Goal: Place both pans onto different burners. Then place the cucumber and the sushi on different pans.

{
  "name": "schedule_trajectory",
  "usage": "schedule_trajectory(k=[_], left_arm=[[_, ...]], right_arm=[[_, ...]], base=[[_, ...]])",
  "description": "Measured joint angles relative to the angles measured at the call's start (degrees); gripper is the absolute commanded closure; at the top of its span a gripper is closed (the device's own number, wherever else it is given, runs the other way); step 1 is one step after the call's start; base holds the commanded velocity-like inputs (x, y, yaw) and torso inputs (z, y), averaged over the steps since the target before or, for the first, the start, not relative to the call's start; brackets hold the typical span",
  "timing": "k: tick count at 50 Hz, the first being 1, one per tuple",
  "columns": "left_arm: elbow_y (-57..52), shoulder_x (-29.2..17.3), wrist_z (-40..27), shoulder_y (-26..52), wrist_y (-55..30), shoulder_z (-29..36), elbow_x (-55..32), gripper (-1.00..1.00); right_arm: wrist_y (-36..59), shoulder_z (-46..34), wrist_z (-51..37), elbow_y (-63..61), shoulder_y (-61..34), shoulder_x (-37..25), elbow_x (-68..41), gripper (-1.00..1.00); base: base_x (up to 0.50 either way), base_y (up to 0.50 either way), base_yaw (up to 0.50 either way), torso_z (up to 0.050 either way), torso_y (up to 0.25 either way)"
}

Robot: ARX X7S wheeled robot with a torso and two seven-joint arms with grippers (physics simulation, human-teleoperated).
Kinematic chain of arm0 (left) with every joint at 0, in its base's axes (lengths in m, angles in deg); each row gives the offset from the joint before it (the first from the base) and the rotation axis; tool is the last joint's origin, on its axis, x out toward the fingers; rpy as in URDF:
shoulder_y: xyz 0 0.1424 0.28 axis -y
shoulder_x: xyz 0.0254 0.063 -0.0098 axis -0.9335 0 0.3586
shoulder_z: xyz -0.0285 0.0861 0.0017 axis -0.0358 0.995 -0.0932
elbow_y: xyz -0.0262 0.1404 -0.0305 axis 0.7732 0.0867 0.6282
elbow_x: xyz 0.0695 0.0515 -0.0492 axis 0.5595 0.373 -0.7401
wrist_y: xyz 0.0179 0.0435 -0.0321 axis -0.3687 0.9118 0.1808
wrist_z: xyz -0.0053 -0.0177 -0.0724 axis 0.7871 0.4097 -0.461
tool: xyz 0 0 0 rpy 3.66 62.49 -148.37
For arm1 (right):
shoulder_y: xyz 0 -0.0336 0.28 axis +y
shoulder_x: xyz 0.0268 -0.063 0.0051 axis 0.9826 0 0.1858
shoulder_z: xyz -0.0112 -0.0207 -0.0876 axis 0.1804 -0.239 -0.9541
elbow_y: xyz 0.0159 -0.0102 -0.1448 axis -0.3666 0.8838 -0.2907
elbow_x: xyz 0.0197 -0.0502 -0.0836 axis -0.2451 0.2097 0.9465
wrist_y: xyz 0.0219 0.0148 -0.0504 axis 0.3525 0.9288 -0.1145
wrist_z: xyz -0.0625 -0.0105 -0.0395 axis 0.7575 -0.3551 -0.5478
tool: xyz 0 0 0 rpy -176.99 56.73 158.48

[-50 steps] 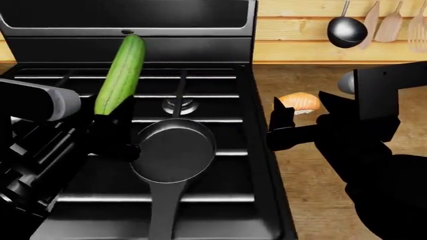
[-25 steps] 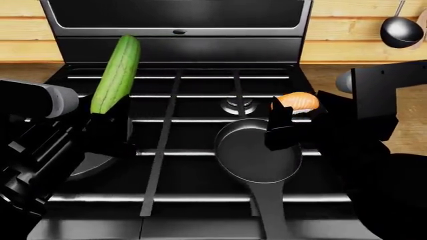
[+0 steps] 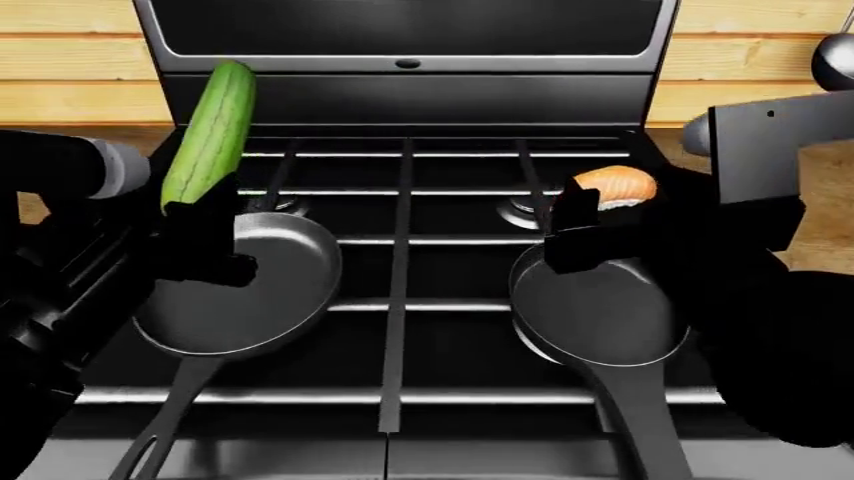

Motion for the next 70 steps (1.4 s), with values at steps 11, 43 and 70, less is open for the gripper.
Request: schedule_trajectory(k=[11, 43, 70], left_arm=[[2.33, -0.33, 0.31, 0.32, -0.48, -0.04, 0.43, 1.00], [3.55, -0.95, 0.65, -2.09, 0.75, -0.52, 1.38, 1.00], [3.92, -0.93, 1.00, -3.21, 1.28, -0.81, 1.87, 1.00]], right_arm=[[1.38, -1.03, 0.54, 2.34, -0.75, -0.71, 1.37, 1.00], [-7.21, -0.47, 5.19, 1.44, 14.27, -1.63, 6.77, 1.00], [-8.95, 0.67, 5.45, -1.98, 17.70, -2.92, 7.01, -1.00]], base=[[0.00, 0.00, 0.00, 0.000, 0.000], [0.00, 0.00, 0.00, 0.000, 0.001], [0.00, 0.00, 0.00, 0.000, 0.000]])
